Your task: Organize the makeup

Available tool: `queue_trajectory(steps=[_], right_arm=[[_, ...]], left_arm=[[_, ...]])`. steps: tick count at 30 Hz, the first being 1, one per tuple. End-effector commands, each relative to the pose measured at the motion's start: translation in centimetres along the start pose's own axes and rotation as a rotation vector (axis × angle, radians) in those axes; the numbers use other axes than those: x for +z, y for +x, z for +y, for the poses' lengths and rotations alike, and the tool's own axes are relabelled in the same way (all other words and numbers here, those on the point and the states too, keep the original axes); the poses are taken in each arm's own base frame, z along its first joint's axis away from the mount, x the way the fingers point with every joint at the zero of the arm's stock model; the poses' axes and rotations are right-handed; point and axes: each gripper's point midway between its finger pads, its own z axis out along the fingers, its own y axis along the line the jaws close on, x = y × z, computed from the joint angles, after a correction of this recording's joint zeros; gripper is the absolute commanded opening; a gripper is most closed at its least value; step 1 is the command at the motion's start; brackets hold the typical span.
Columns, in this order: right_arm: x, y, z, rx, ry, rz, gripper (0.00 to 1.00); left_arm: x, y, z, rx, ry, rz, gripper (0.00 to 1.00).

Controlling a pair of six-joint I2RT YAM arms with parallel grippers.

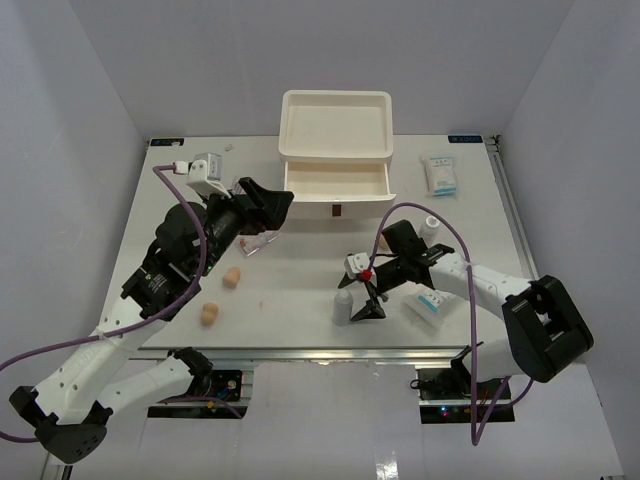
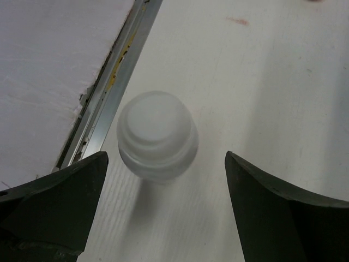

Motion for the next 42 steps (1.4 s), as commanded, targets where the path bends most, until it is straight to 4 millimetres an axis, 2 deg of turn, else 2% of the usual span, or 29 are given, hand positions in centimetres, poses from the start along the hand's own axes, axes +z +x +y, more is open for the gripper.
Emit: queue_trajectory(steps=[1, 2, 6, 10, 17, 20, 24, 27, 28, 29, 32, 34, 37, 42], right_arm=[[1.9, -1.2, 1.1, -0.015, -0.043, -0.089, 0.99], [2.1, -1.3, 1.3, -0.014, -0.050, -0.102, 1.00], [2.5, -1.1, 1.9, -0.025, -0.063, -0.120, 0.87], [2.6, -0.5, 2.2, -0.028, -0.066, -0.115, 0.80], [2.7, -0.1, 1.9, -0.031, -0.045, -0.113, 0.66], [2.5, -0.1, 1.6, -0.035, -0.037, -0.113, 0.52], [1.7, -1.0, 0.4, -0.044, -0.018, -0.090, 0.24], [0.9, -1.9, -0.6, -0.042, -0.012, -0.035, 0.13], [0.5, -1.8, -0.4, 0.008, -0.020, 0.006, 0.11], [0.2, -2.2, -0.7, 0.037, -0.020, 0.032, 0.10], [-1.7, -6.6, -4.1, 0.030, 0.043, 0.085, 0.08], [-2.7, -7.8, -5.2, 0.022, 0.074, 0.133, 0.08], [-5.2, -10.8, -7.2, -0.033, 0.145, 0.220, 0.08], [-8.5, -14.0, -10.1, -0.112, 0.270, 0.337, 0.08]], left_arm=[[0.0, -0.4, 0.2, -0.015, -0.024, -0.009, 0.98], [0.2, -0.3, 0.3, -0.013, -0.027, -0.004, 0.98], [0.6, 0.1, 0.2, -0.014, -0.023, 0.010, 0.98], [1.0, 0.3, 0.1, -0.013, -0.018, 0.018, 0.98], [0.9, 0.4, 0.0, -0.014, -0.013, 0.019, 0.98], [0.8, 0.3, 0.1, -0.017, -0.016, 0.015, 0.98], [1.0, 0.5, 0.1, -0.021, -0.018, 0.016, 0.98], [1.2, 0.6, 0.0, -0.015, -0.010, 0.019, 0.98], [1.3, 0.6, -0.1, -0.011, -0.005, 0.019, 0.98], [1.4, 0.6, -0.1, -0.006, -0.004, 0.020, 0.98], [1.7, 0.6, -0.2, 0.024, -0.001, 0.022, 0.98], [1.8, 0.4, -0.2, 0.036, 0.001, 0.018, 0.98], [1.6, -0.3, -0.1, 0.063, -0.005, -0.004, 0.98], [0.6, -1.6, 1.6, 0.082, -0.092, -0.057, 0.98]])
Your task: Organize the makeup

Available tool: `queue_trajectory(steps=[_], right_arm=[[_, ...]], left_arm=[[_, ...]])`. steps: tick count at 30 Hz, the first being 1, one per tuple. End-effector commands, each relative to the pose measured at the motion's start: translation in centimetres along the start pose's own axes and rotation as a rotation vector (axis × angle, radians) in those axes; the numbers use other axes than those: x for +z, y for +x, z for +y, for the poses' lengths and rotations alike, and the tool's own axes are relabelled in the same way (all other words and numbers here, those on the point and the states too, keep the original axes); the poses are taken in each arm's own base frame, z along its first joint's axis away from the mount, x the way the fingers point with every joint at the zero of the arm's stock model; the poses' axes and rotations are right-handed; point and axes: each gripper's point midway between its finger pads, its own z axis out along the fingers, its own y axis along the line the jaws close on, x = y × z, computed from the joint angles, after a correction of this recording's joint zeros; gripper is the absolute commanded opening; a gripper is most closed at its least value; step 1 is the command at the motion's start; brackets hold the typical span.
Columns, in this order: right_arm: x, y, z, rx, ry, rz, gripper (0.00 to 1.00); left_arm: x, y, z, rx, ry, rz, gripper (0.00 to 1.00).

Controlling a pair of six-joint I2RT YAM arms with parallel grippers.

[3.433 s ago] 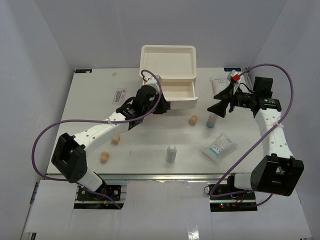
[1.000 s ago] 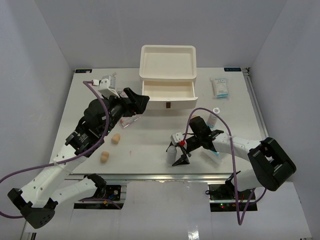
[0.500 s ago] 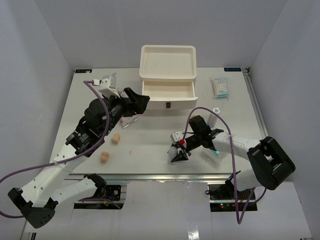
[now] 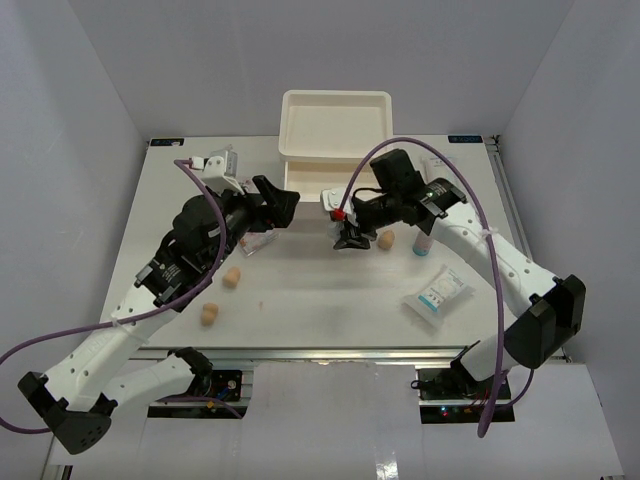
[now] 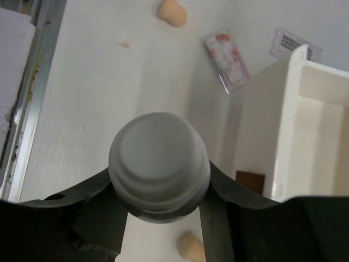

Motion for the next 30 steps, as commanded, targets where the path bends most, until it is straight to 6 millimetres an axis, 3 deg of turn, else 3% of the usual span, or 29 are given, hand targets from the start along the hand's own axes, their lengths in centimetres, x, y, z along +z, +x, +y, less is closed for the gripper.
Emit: queue_trajectory(steps=[1, 7, 13, 17, 22, 24, 27, 30], right_arm=[[-3.1, -0.6, -1.7, -0.019, 0.073, 0.160, 0.08], [-6.8, -3.5, -7.5, -0.075, 0.298, 0.238, 0.08], [-8.9, -2.2, -13.2, -0.073, 0.494, 0.372, 0.08], [-8.5, 0.0, -14.9, -0.060, 0.529, 0.464, 0.09], [-8.1, 2.4, -16.1, -0.046, 0.549, 0.563, 0.18], [-7.9, 3.0, -16.8, -0.047, 0.564, 0.587, 0.24], [-7.7, 3.6, -17.6, -0.050, 0.586, 0.610, 0.44], [-7.5, 3.1, -17.7, -0.057, 0.582, 0.585, 0.71]], left_arm=[[-1.6, -3.3, 1.2, 0.019, -0.072, -0.109, 0.98], [-2.2, -3.6, 2.2, 0.036, -0.117, -0.131, 0.98], [-2.0, -3.4, 2.3, 0.047, -0.116, -0.122, 0.98], [-1.8, -3.0, 2.1, 0.054, -0.106, -0.108, 0.98], [-1.8, -2.7, 2.0, 0.054, -0.097, -0.097, 0.98], [-1.7, -2.6, 2.0, 0.053, -0.094, -0.094, 0.98], [-1.6, -2.4, 1.8, 0.053, -0.087, -0.086, 0.98], [-1.3, -2.2, 1.5, 0.056, -0.075, -0.073, 0.98]])
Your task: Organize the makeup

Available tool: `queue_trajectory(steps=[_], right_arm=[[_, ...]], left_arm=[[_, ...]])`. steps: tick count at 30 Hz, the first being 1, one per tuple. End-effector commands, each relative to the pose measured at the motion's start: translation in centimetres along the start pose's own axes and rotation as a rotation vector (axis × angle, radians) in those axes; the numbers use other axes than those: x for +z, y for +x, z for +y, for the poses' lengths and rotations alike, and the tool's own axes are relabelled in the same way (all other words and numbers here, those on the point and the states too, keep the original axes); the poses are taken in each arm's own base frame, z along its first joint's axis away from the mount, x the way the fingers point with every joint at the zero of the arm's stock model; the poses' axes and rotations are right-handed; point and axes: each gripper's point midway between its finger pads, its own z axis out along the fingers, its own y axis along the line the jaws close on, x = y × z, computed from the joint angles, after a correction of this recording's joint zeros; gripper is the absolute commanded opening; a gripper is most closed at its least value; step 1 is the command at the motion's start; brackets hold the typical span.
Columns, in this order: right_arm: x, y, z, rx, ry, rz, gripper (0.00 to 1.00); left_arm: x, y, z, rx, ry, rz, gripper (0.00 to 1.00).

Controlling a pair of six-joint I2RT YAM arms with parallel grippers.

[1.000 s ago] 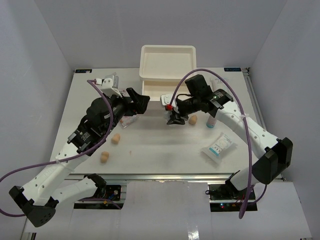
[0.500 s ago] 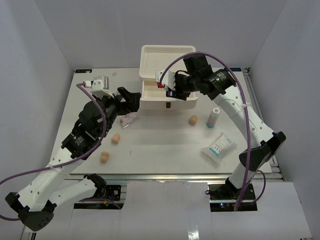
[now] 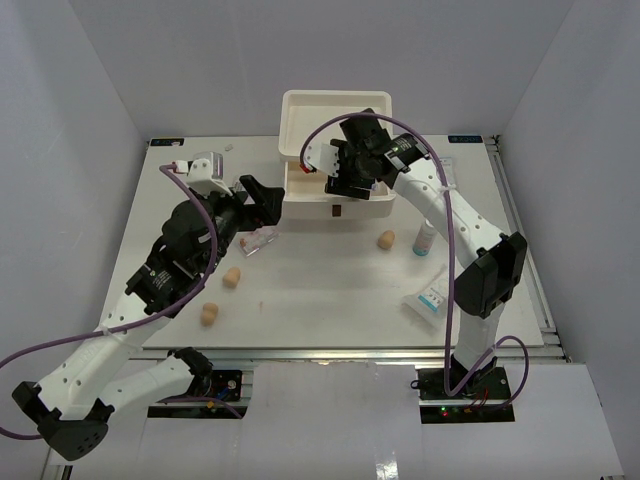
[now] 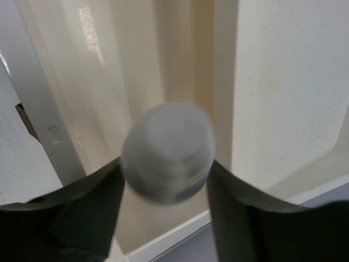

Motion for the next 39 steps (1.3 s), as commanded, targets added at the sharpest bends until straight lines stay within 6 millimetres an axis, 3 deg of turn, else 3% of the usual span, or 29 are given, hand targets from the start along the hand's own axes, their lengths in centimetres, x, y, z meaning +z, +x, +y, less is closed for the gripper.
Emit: queue_trajectory(steps=[1, 7, 10, 14, 16, 17, 18, 23, 26, 28, 31, 34, 39], right_arm=[[-3.2, -2.3, -4.1, -0.012, 0.158, -0.077, 0.77], [-5.0, -3.8, -3.4, 0.021, 0.128, -0.163, 0.83], [-7.1, -5.1, -3.8, 0.073, 0.129, -0.246, 0.83], [-10.1, -4.7, -5.6, 0.236, 0.096, -0.383, 0.81], [-12.1, -2.8, -6.9, 0.389, 0.043, -0.484, 0.79], [-12.9, -1.6, -7.3, 0.449, 0.018, -0.524, 0.78], [-14.1, 0.2, -7.6, 0.516, -0.025, -0.582, 0.77], [-17.8, 7.7, -7.5, 0.756, -0.068, -0.709, 0.75], [-19.4, 11.7, -6.3, 0.835, -0.022, -0.723, 0.76], [-18.4, 14.3, -4.2, 0.916, -0.033, -0.707, 0.77], [-18.7, 16.8, -1.9, 0.945, 0.020, -0.696, 0.79], [-19.0, 19.2, -0.4, 0.990, 0.068, -0.694, 0.80], [-19.3, 20.9, 0.8, 1.037, 0.091, -0.712, 0.80]], left_arm=[[0.1, 0.0, -0.7, 0.009, 0.032, 0.016, 0.98], [0.8, 0.9, -2.2, 0.022, 0.105, 0.052, 0.98], [1.3, 1.0, -3.6, 0.036, 0.168, 0.068, 0.98], [2.4, 3.5, -7.6, 0.081, 0.372, 0.185, 0.96], [3.8, 5.1, -9.6, 0.097, 0.459, 0.261, 0.92], [3.6, 6.1, -11.2, 0.095, 0.547, 0.314, 0.90], [4.0, 6.3, -12.5, 0.094, 0.586, 0.331, 0.89], [6.1, 9.6, -18.0, 0.150, 0.731, 0.407, 0.90], [7.5, 13.8, -20.9, 0.177, 0.779, 0.481, 0.91], [8.1, 14.7, -22.9, 0.190, 0.807, 0.482, 0.92], [8.2, 17.7, -25.8, 0.222, 0.840, 0.505, 0.94], [9.1, 20.4, -26.6, 0.253, 0.797, 0.511, 0.95], [10.6, 24.3, -26.8, 0.299, 0.705, 0.512, 0.97]])
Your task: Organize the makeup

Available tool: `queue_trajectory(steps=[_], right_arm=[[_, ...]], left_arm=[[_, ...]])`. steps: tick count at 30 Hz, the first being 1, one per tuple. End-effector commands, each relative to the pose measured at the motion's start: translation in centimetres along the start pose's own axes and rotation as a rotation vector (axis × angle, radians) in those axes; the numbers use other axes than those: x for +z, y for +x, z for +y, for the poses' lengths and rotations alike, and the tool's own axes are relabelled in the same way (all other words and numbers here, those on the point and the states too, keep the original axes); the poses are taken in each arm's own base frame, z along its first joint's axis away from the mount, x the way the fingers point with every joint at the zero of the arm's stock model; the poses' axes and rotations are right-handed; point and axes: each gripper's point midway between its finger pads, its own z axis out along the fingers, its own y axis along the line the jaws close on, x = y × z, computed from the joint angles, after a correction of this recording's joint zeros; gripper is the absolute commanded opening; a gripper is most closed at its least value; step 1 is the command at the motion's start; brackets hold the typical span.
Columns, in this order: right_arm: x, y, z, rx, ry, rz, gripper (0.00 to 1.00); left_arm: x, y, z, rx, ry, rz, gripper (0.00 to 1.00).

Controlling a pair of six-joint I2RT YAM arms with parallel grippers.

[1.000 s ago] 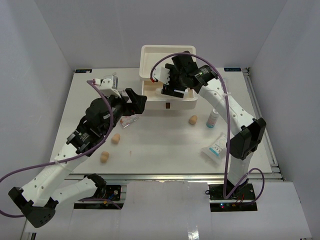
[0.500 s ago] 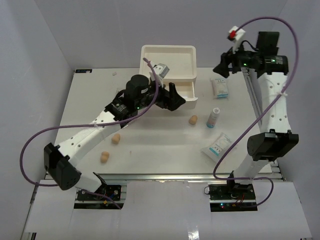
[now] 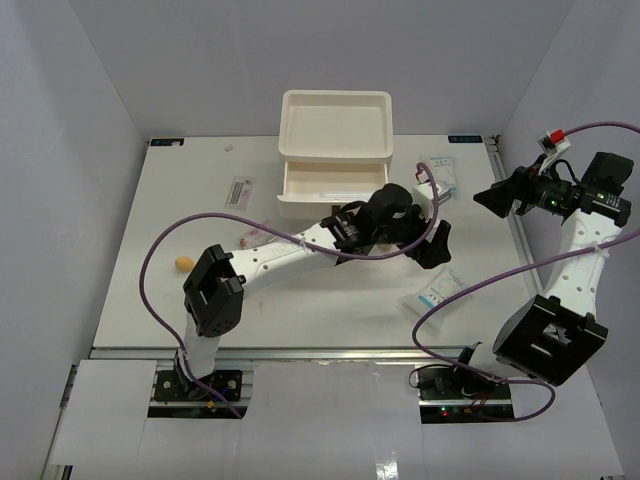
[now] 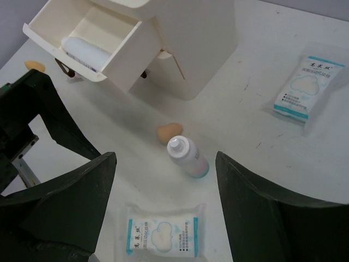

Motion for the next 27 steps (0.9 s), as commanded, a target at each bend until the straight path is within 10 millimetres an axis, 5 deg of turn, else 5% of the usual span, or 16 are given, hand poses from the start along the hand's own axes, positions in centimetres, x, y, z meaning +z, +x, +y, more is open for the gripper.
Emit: queue_trajectory(steps=[1, 12, 27], right_arm=[[-1.3, -0.9, 0.6, -0.061, -0.037, -0.084, 0.80], [-1.6, -1.1, 1.1, -0.081, -0.060, -0.107, 0.80], [-1.8, -1.2, 0.8, -0.087, -0.065, -0.119, 0.80]], left_arm=[[1.1, -2.1, 0.5, 0.047, -0.105, -0.083, 0.97], [6.4, 3.2, 6.9, 0.071, -0.345, -0.079, 0.97], [10.7, 3.8, 11.4, 0.152, -0.461, -0.161, 0.97]])
